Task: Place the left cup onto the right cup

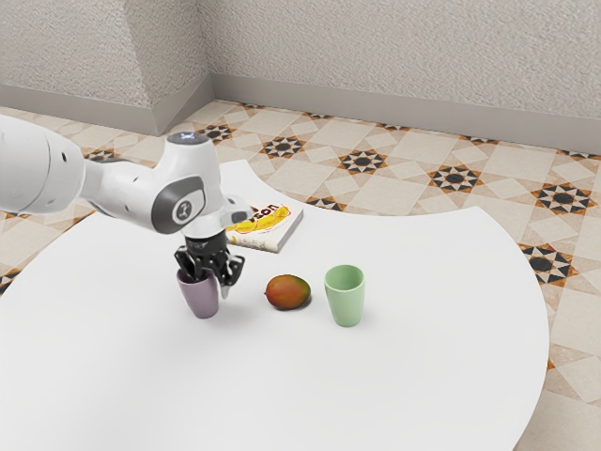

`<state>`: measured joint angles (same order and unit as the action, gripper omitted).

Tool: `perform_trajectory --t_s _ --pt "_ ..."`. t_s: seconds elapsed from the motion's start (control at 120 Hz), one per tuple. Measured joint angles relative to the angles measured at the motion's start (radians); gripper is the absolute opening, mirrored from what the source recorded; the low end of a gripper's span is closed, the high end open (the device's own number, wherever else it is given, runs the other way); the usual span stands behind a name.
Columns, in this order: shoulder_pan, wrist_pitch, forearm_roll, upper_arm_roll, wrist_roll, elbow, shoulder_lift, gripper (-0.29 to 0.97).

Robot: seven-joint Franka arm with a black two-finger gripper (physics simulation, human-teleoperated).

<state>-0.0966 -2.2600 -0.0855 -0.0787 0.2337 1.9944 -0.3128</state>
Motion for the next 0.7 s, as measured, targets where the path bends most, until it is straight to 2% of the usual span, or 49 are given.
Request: perform_trajectory --t_s 0.117,0.258,0.525,0.7 --pt "0.000 -0.001 0.000 0.003 0.000 0.001 0.002 0.03" --pt "0.000 0.001 -0.004 0.004 0.000 0.000 0.009 -0.04" --pt "0.000 0.008 -0.016 0.001 -0.007 -0.011 0.045 -0.09" --pt "0.001 0.076 -0.025 -0.043 -0.005 -0.131 0.046 -0.10"
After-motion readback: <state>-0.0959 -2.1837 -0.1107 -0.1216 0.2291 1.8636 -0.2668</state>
